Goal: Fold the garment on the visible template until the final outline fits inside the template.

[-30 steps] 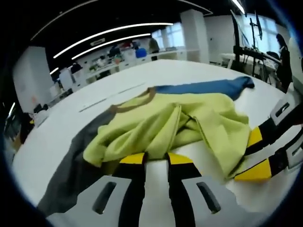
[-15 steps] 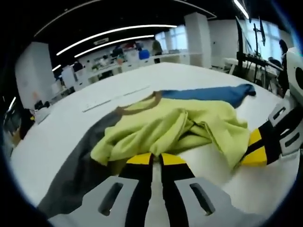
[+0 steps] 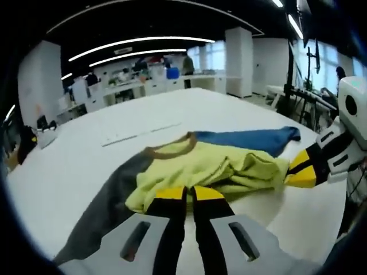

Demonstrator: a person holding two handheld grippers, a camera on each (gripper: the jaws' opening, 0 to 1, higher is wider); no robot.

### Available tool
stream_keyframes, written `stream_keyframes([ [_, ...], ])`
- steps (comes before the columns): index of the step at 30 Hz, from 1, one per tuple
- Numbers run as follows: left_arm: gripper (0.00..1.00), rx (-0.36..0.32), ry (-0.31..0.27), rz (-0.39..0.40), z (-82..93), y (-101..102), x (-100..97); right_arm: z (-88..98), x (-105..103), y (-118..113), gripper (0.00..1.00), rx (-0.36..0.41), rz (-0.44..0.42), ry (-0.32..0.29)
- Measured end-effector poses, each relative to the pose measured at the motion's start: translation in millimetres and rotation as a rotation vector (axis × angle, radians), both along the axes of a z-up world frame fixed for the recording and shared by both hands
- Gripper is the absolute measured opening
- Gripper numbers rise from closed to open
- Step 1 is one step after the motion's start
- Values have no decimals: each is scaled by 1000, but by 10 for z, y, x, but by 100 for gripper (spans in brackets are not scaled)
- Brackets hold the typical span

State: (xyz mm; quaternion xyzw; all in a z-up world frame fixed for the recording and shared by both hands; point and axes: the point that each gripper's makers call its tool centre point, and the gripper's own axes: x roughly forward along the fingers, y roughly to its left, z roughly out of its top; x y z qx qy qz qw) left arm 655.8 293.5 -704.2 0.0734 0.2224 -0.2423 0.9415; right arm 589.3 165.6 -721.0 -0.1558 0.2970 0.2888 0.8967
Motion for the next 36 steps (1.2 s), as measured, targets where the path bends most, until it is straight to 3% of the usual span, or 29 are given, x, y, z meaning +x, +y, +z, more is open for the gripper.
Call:
stream_keyframes([
  [6,1,-25,-12,-23,185,49,-68,177,-47,-70,0,32,28,13],
  [10,1,-25,-5,-56,243,68,-198,268,-125,-83,0,99,51,45],
  [16,1,-24,23,-53,265,205,-336,299,-200,-194,0,102,66,45],
  [19,1,-43,28,-63,315,243,-432,318,-234,-211,0,168,48,74],
  [29,1,40,43,-115,354,381,-761,312,-432,-348,0,111,98,98],
  [36,1,-34,69,-155,394,393,-1011,365,-544,-422,0,115,108,116],
])
